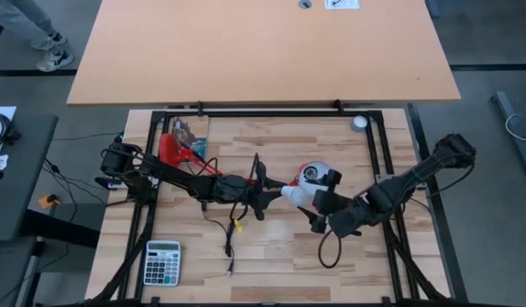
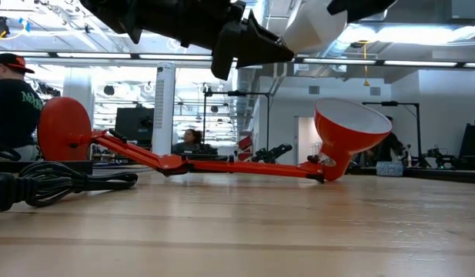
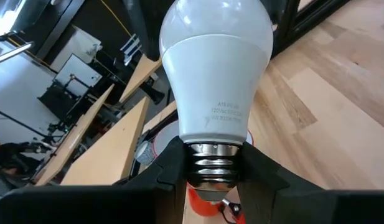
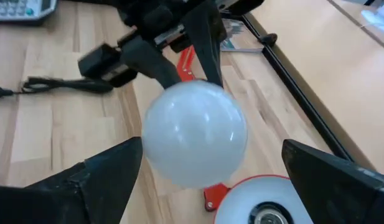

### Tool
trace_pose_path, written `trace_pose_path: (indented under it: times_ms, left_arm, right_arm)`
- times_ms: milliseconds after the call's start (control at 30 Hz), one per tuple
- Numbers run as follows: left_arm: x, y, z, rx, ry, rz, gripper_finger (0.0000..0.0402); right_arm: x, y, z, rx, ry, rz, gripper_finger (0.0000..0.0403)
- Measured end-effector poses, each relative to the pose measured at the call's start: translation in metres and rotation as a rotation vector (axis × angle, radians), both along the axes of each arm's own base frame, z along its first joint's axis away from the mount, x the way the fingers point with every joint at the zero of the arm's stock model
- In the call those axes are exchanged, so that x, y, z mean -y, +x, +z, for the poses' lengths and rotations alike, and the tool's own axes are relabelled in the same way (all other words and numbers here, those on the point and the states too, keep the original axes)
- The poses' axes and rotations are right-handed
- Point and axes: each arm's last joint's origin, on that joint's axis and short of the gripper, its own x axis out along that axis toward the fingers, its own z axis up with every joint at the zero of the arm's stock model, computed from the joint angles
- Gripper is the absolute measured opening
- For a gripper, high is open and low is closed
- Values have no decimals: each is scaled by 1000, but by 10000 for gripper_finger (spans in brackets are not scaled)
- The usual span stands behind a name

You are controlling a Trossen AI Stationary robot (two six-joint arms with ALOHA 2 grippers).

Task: Screw lightbulb
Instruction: Insert the lightbulb in the lamp

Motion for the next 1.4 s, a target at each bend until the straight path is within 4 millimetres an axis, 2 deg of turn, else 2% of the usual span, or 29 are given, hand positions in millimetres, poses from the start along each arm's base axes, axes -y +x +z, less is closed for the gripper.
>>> trace_pose_path:
  times_ms: [267, 500, 867, 967, 1067, 1267, 1400]
  left_arm:
    - [2, 1, 3, 34, -44, -55, 90]
    - [1, 1, 3, 39, -49, -55, 90]
    - [2, 1, 3, 38, -50, -59, 91]
    - [2, 1, 3, 35, -49, -59, 91]
    - [2, 0, 3, 31, -46, -61, 91]
    - [3, 0, 2, 20, -47, -95, 91]
    - [2, 1, 2, 20, -49, -96, 91]
  right_arm:
    - [-14, 16, -15, -42, -123, 85, 394]
    - [-10, 24, -17, -24, -160, 57, 384]
    - [-11, 25, -15, -5, -148, 54, 299]
    - [-11, 25, -15, -2, -146, 54, 289]
    - [-11, 26, -14, 9, -140, 54, 294]
    - [-12, 26, -13, 22, -131, 56, 333]
    - [-12, 26, -14, 19, -132, 57, 337]
